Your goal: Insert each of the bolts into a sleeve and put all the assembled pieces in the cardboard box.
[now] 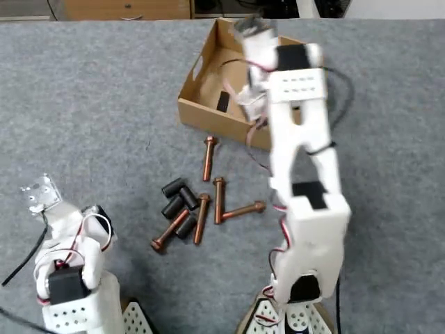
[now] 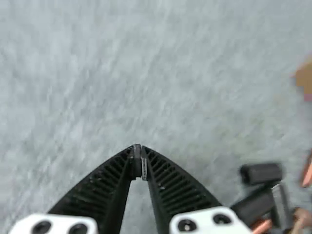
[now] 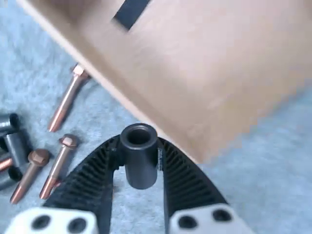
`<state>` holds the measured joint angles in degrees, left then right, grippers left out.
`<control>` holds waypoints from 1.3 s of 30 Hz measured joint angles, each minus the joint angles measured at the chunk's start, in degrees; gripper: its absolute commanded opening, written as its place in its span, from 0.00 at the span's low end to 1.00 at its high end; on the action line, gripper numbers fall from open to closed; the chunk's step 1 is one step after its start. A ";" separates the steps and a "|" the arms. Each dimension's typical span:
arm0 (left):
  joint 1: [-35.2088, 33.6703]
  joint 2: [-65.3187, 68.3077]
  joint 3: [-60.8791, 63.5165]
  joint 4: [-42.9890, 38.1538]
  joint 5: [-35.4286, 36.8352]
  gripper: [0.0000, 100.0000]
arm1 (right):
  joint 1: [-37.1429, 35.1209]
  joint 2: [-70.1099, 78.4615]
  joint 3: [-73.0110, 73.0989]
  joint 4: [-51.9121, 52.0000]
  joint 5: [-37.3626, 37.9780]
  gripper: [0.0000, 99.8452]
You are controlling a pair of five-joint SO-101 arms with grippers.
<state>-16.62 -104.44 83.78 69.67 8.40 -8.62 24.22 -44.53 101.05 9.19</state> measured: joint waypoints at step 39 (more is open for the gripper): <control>39.82 135.38 -101.80 1.14 4.48 0.12 | 27.87 -85.98 61.19 -10.55 -9.23 0.00</control>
<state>23.21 30.95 -18.02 70.81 12.88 19.25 -61.76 16.66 90.51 -0.04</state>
